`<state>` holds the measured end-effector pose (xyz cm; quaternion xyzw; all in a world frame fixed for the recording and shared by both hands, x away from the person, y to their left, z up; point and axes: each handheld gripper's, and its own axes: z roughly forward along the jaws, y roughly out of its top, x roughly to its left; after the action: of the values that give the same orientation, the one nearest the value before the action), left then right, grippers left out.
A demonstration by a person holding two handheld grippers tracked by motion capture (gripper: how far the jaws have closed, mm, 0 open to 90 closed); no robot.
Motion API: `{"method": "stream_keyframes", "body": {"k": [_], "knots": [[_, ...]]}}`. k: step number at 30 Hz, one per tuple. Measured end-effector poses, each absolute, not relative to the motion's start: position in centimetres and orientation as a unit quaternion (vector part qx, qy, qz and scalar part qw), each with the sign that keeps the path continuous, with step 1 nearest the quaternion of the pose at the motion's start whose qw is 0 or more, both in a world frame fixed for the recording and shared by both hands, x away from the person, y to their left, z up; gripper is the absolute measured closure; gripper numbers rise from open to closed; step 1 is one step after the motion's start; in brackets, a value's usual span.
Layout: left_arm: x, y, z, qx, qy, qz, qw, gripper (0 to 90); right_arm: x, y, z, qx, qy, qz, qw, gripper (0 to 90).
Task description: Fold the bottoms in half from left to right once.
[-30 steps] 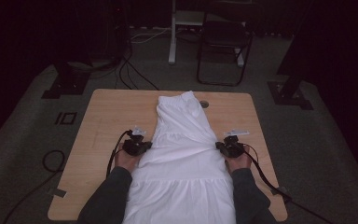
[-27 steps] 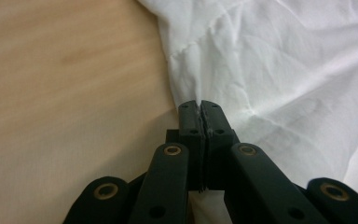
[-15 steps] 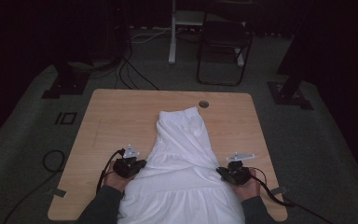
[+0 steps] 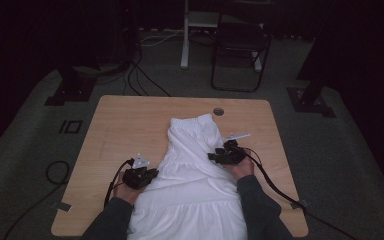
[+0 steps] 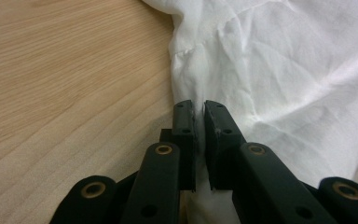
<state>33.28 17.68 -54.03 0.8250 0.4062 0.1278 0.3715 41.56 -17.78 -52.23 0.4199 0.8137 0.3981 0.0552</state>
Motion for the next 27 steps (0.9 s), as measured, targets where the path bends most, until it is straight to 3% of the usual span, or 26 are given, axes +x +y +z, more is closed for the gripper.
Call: {"method": "stream_keyframes", "body": {"k": [1,2,3,4,7,9,12,13,17,23,27], "knots": [[33.3,17.7,-54.0,0.825,0.406,0.128,0.371,82.4,41.7,-17.6,-52.4,0.414,0.819,0.396,0.048,73.7],[33.3,17.7,-54.0,0.825,0.406,0.126,0.373,82.4,41.7,-17.6,-52.4,0.414,0.819,0.396,0.048,73.7],[33.3,17.7,-54.0,0.825,0.405,0.122,0.375,79.8,41.7,-17.1,-51.7,0.403,0.832,0.368,0.103,89.0],[33.3,17.7,-54.0,0.825,0.405,0.122,0.375,79.0,41.7,-17.1,-51.7,0.403,0.832,0.368,0.103,89.0],[33.3,17.6,-54.0,0.825,0.406,0.118,0.375,76.9,42.2,-18.7,-48.0,0.423,0.790,0.405,0.181,89.4],[33.3,17.5,-54.0,0.826,0.404,0.115,0.376,76.7,42.5,-19.0,-47.6,0.427,0.785,0.408,0.189,89.2],[33.3,17.3,-54.0,0.827,0.402,0.108,0.378,72.0,43.9,-19.8,-48.6,0.447,0.784,0.392,0.178,88.9],[33.6,17.4,-53.6,0.832,0.399,0.114,0.368,68.0,44.4,-19.6,-50.7,0.453,0.795,0.367,0.167,88.6],[35.1,17.6,-51.8,0.821,0.403,0.118,0.387,57.7,44.8,-19.5,-53.6,0.472,0.797,0.351,0.138,87.7],[39.0,13.3,-51.1,0.842,0.380,0.125,0.361,43.1,45.0,-19.4,-53.8,0.481,0.791,0.355,0.131,86.4],[40.3,11.5,-52.9,0.848,0.386,0.120,0.342,45.4,44.6,-19.6,-54.0,0.482,0.786,0.364,0.131,86.2]]}}
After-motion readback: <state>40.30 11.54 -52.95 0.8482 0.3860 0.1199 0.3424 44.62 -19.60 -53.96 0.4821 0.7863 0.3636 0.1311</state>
